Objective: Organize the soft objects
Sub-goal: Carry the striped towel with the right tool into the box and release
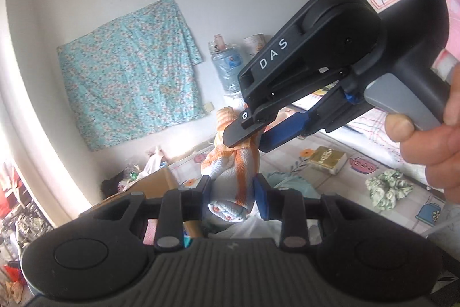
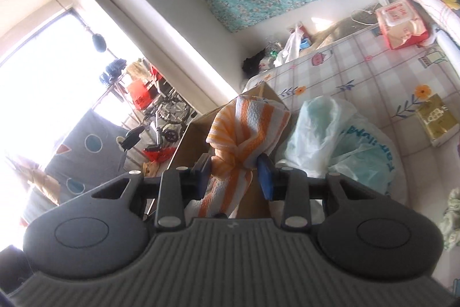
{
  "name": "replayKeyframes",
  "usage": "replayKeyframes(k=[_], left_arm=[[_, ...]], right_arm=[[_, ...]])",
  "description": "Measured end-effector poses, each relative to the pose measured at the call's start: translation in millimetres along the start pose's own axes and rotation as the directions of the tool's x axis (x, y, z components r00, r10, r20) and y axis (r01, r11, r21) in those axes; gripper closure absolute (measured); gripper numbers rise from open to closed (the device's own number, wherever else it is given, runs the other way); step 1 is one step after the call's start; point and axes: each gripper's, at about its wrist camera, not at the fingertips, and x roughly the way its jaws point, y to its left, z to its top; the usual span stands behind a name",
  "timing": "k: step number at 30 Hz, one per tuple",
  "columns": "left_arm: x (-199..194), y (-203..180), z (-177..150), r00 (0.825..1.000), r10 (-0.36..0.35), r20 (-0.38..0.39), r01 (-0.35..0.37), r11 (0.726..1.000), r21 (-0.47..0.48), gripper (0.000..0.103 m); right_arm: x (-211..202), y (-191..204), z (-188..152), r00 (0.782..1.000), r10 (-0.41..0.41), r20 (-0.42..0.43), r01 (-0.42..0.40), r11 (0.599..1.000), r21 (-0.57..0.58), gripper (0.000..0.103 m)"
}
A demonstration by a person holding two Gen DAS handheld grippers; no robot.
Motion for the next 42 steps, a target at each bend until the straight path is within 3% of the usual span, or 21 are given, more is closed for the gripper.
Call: replayKeyframes(k=[4,7,13,14,16,19,22,25,28,32,34,38,42], left_arm=[[-14.9,43.7,-11.7,0.994,0.078,-0.080,-0.087,0.990,-0.112,0.070],[-25.6,79.4,-28.3,0.982,0.117,-0.145,-0.145,0.970,-0.196,0.070],[-26.9,148.7,-64.6,0.955,0.142,-0.260,-0.227,0.916,-0.332,0.069],[-25.1,155.8,-69.3,0.955,0.131,-0.268,-0.223,0.909,-0.352,0.068],[-22.0,166.5,-76.8,0.957,0.097,-0.274,-0.202,0.900,-0.386,0.066],[-23.1,176.7,-88.1,0.960,0.062,-0.272,-0.175,0.893,-0.414,0.054],[-21.1,178.7,-99.9,0.953,0.052,-0.297,-0.178,0.892,-0.414,0.054],[-20.1,181.8,-108.2,0.952,0.026,-0.306,-0.165,0.883,-0.440,0.053],[-22.1,186.2,-113.4,0.951,0.009,-0.308,-0.156,0.875,-0.457,0.049],[-16.5,194.9,-116.3,0.953,-0.009,-0.302,-0.137,0.877,-0.460,0.043],[-16.4,195.1,-116.0,0.956,-0.016,-0.294,-0.126,0.881,-0.457,0.042],[-14.9,192.1,-118.9,0.956,-0.035,-0.291,-0.106,0.884,-0.456,0.041],[-15.6,189.6,-121.7,0.952,-0.050,-0.302,-0.102,0.878,-0.467,0.041]], right_arm=[[54.6,49.1,-8.3,0.990,0.059,-0.128,-0.068,0.996,-0.066,0.070],[100.3,81.7,-17.5,0.970,0.089,-0.227,-0.112,0.990,-0.089,0.071],[196.8,139.4,-36.4,0.903,0.091,-0.420,-0.163,0.977,-0.139,0.072],[211.0,146.9,-38.7,0.890,0.085,-0.448,-0.168,0.975,-0.148,0.073],[236.9,158.8,-43.4,0.859,0.079,-0.506,-0.186,0.969,-0.164,0.087],[273.7,168.7,-50.1,0.810,0.054,-0.585,-0.200,0.962,-0.187,0.087],[302.1,172.0,-58.2,0.764,0.023,-0.645,-0.197,0.960,-0.199,0.087],[318.3,168.9,-67.0,0.741,0.011,-0.672,-0.193,0.961,-0.197,0.087],[324.7,160.0,-67.1,0.738,0.024,-0.674,-0.187,0.967,-0.171,0.085],[333.2,141.1,-62.0,0.753,-0.002,-0.658,-0.133,0.979,-0.155,0.084],[338.5,133.2,-63.6,0.743,-0.029,-0.669,-0.095,0.984,-0.149,0.084],[354.6,118.0,-81.9,0.675,-0.038,-0.737,-0.053,0.993,-0.101,0.083],[359.1,119.3,-96.1,0.632,0.008,-0.775,-0.092,0.994,-0.065,0.081]])
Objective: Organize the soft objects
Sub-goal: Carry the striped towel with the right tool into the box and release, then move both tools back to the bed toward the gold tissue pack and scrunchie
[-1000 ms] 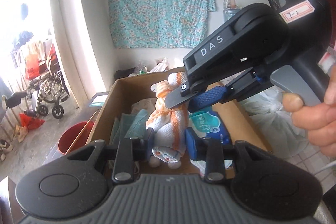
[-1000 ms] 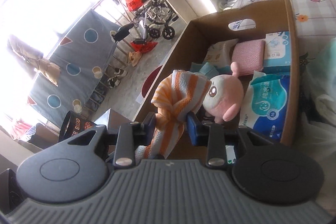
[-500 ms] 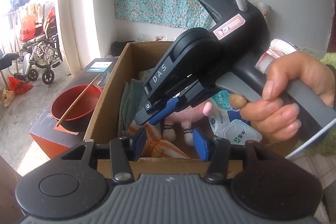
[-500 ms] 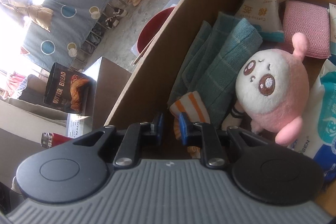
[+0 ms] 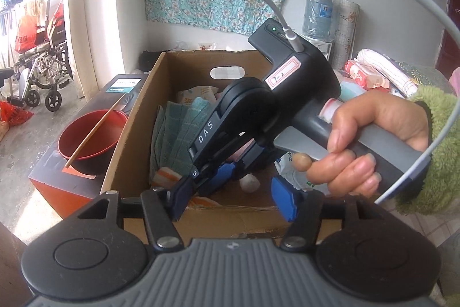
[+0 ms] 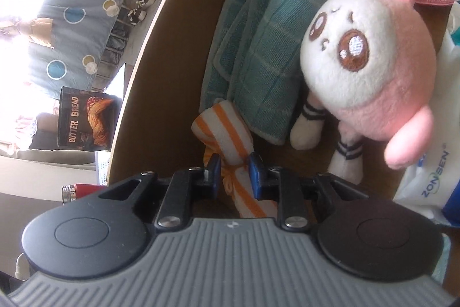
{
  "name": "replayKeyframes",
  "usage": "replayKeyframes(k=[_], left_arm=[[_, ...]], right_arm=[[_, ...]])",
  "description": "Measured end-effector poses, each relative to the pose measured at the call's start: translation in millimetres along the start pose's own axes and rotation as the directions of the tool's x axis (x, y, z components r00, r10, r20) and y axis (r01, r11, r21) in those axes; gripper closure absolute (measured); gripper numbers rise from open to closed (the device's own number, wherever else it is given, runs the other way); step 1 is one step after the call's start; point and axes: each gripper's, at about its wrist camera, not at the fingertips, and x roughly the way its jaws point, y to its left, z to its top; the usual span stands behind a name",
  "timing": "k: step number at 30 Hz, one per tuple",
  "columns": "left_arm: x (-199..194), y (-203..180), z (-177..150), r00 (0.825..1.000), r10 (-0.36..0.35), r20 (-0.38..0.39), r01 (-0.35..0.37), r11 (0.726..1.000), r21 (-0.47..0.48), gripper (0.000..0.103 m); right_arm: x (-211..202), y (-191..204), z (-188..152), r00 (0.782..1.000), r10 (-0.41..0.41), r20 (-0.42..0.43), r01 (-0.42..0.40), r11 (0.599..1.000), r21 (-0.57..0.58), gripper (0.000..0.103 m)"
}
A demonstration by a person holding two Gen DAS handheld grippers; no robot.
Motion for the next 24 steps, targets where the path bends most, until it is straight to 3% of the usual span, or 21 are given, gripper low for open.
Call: replayKeyframes(k=[4,8,12,16,19,24], left_arm=[[-1.8,-1.5,-0.1,1.000,0.001,0.001,-0.001,1.000,-0.018,0.040],[-5.6,-6.0,1.9,1.000,-0.015,0.025,0.015,1.000,-0.014,0.036],[-8.1,-15.4,4.1,0.998,-0.043,0.043,0.042,0.999,0.013,0.028],[-7.6,-29.5,9.1,0.997,-0.062,0.045,0.060,0.997,0.046,0.022],[-6.8,-42.2,10.7,0.995,-0.083,0.056,0.079,0.995,0.066,0.018],[-0.2,-72.0,12.6,0.991,-0.126,0.039,0.121,0.986,0.115,0.017]], right_arm=[[-11.9,2.5,-3.1,0.999,-0.006,0.038,0.006,1.000,-0.012,0.079],[-46.4,4.9,-14.7,0.988,-0.003,0.151,0.008,0.999,-0.035,0.075],[-97.8,2.3,-40.8,0.949,0.007,0.316,0.008,0.999,-0.045,0.063],[-150.6,-7.7,-81.0,0.871,-0.036,0.491,0.056,0.998,-0.025,0.052],[-186.0,-20.6,-118.4,0.800,-0.086,0.594,0.091,0.996,0.021,0.049],[-236.2,-48.8,-189.1,0.657,-0.199,0.727,0.158,0.979,0.126,0.036]])
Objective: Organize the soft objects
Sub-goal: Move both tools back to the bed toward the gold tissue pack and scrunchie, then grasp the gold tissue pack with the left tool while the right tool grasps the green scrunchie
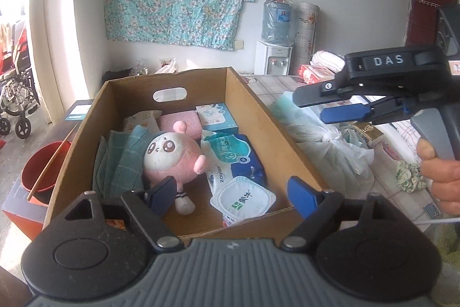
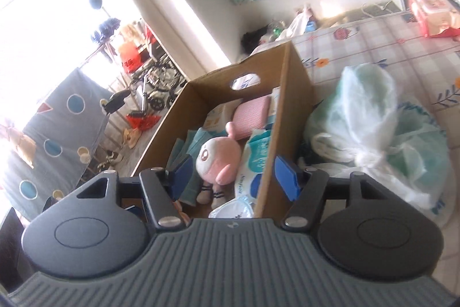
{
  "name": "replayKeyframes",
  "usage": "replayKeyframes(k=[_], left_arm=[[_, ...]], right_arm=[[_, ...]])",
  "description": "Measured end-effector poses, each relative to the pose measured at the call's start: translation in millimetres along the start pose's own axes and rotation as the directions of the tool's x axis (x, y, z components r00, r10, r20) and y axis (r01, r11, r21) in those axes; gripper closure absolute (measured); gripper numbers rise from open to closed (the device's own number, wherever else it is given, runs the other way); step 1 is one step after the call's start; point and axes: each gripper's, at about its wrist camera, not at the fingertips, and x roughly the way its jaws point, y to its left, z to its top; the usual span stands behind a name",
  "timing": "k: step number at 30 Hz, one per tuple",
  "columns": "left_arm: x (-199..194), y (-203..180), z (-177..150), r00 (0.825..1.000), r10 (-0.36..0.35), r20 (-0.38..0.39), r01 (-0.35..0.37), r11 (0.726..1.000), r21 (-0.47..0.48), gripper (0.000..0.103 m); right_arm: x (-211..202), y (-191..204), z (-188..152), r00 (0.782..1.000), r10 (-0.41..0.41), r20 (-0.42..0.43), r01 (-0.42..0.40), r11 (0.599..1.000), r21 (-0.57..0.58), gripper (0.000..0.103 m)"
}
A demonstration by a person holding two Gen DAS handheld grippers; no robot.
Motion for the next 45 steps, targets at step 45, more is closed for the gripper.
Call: replayKeyframes(k=[45], left_arm=[[338.1,-284.8,134.1,0.758,-0.281,-0.588,0.147,0.953,-0.266,0.019]], right_arm=[[-54.5,-243.4,-86.0,0.782,-0.621,0.049,0.609,0.779,0.147,0.021]])
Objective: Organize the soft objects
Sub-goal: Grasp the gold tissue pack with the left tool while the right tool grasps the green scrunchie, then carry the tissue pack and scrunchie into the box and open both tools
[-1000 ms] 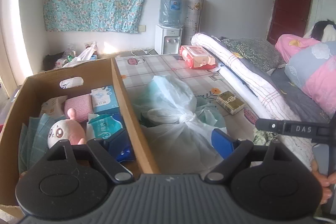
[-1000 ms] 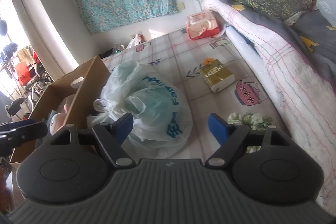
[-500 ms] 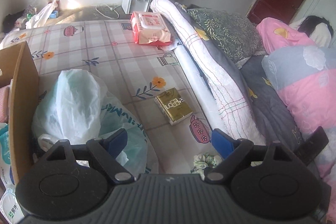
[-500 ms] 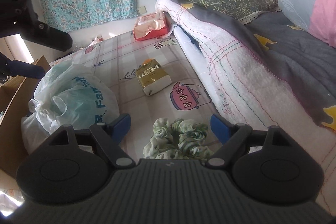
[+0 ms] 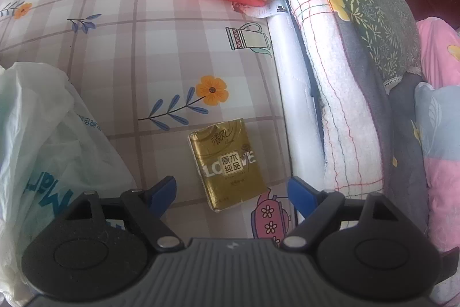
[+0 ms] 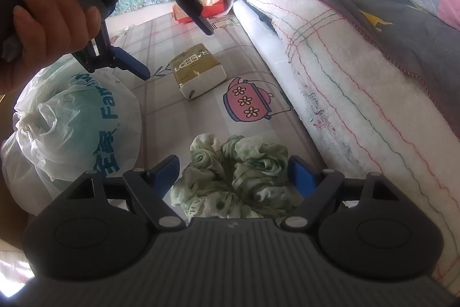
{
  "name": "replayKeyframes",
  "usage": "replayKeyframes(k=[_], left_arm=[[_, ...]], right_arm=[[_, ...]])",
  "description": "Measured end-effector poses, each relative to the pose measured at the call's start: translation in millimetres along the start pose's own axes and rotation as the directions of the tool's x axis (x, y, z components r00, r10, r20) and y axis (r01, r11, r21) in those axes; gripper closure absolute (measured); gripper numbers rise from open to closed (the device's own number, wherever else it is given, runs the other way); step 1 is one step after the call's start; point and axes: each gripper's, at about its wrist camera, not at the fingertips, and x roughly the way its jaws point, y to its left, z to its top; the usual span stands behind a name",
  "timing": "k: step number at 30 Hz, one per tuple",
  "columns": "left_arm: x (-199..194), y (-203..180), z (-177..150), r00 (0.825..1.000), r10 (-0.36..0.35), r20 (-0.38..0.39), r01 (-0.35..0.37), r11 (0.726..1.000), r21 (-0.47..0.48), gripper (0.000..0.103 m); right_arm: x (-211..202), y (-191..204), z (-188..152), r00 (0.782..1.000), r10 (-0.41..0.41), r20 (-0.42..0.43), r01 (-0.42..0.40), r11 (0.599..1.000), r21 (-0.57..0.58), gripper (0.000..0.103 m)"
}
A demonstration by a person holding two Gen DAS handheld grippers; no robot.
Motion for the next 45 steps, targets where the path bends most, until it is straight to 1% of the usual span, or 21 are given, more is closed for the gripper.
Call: replayKeyframes(k=[2,5,6,7,8,10,11,13,16,17,19,22,25,30,32,35,38,41,43,45], left_arm=[[12.7,-2.1,5.1,1.000,0.015,-0.025,-0.015,1.000,-0.027,0.027],[26.9,-0.6,7.9,0.998,0.010,-0.056,-0.013,0.998,-0.060,0.033],[31.6,1.3,8.5,0.998,0.008,-0.064,-0.014,0.997,-0.079,0.034],[33.4,2.6,8.9,0.998,0.005,-0.064,-0.011,0.996,-0.092,0.035],[32.2,2.9,9.5,0.999,-0.005,-0.045,0.000,0.995,-0.098,0.036],[33.2,3.2,11.5,0.999,-0.007,-0.047,0.003,0.995,-0.097,0.037],[32.5,3.7,12.2,0.999,-0.006,-0.041,0.002,0.995,-0.100,0.040],[31.2,5.6,12.8,1.000,-0.004,-0.030,0.000,0.994,-0.105,0.047],[30.3,9.4,12.3,1.000,-0.015,-0.023,0.012,0.993,-0.120,0.048],[30.1,10.8,11.5,1.000,-0.020,-0.018,0.017,0.992,-0.124,0.049],[29.4,11.9,9.7,1.000,-0.025,-0.014,0.023,0.991,-0.131,0.050],[25.5,13.2,6.1,0.999,-0.046,-0.029,0.041,0.990,-0.137,0.050],[11.3,13.0,1.0,0.997,-0.077,-0.017,0.074,0.990,-0.120,0.050],[-29.7,17.8,-4.9,0.990,-0.142,0.014,0.143,0.985,-0.096,0.050],[-52.9,20.7,-9.8,0.987,-0.159,0.040,0.161,0.985,-0.069,0.050],[-92.2,31.1,-19.4,0.977,-0.197,0.080,0.200,0.979,-0.034,0.050],[-131.8,49.5,-30.7,0.965,-0.233,0.117,0.237,0.971,-0.019,0.050],[-176.0,75.1,-46.7,0.951,-0.251,0.179,0.254,0.967,0.009,0.050],[-202.4,96.5,-59.0,0.942,-0.256,0.218,0.259,0.966,0.012,0.050],[-228.4,124.4,-73.3,0.933,-0.244,0.265,0.253,0.967,-0.003,0.050]], right_arm=[[0.6,0.3,-0.4,1.000,-0.012,0.004,0.012,1.000,-0.006,0.021],[0.8,0.3,0.1,1.000,-0.022,0.010,0.022,1.000,-0.009,0.025],[0.5,0.1,0.0,1.000,-0.026,0.013,0.026,1.000,-0.010,0.027],[0.5,0.6,-0.2,0.999,-0.029,0.015,0.029,1.000,-0.012,0.028],[-0.2,1.2,-1.3,0.999,-0.033,0.019,0.033,0.999,-0.018,0.029],[-0.7,3.0,-1.5,0.999,-0.040,0.024,0.041,0.999,-0.026,0.034],[-1.5,3.5,-1.8,0.999,-0.042,0.028,0.043,0.999,-0.031,0.036],[-3.0,4.6,-2.1,0.998,-0.045,0.032,0.046,0.998,-0.035,0.045],[-6.0,5.9,-3.7,0.998,-0.042,0.036,0.043,0.998,-0.040,0.055],[-6.2,6.4,-3.5,0.999,-0.041,0.035,0.042,0.998,-0.043,0.057],[-7.7,7.3,-3.0,0.999,-0.032,0.032,0.034,0.999,-0.043,0.065],[-11.9,8.7,-2.1,0.999,-0.027,0.036,0.029,0.999,-0.038,0.072],[-15.0,9.8,-1.0,0.999,-0.032,0.044,0.033,0.999,-0.036,0.074],[-25.9,10.3,0.5,0.997,-0.040,0.069,0.042,0.999,-0.021,0.076],[-32.9,10.8,0.7,0.996,-0.042,0.084,0.044,0.999,-0.016,0.076],[-44.9,12.6,3.0,0.994,-0.037,0.105,0.039,0.999,-0.011,0.076],[-58.7,16.0,6.0,0.991,-0.024,0.132,0.026,1.000,-0.011,0.076],[-74.9,21.8,10.6,0.987,0.006,0.162,-0.004,1.000,-0.015,0.076],[-85.1,26.5,13.8,0.983,0.034,0.181,-0.031,0.999,-0.019,0.076],[-95.7,32.6,18.6,0.978,0.072,0.198,-0.067,0.997,-0.028,0.076]])
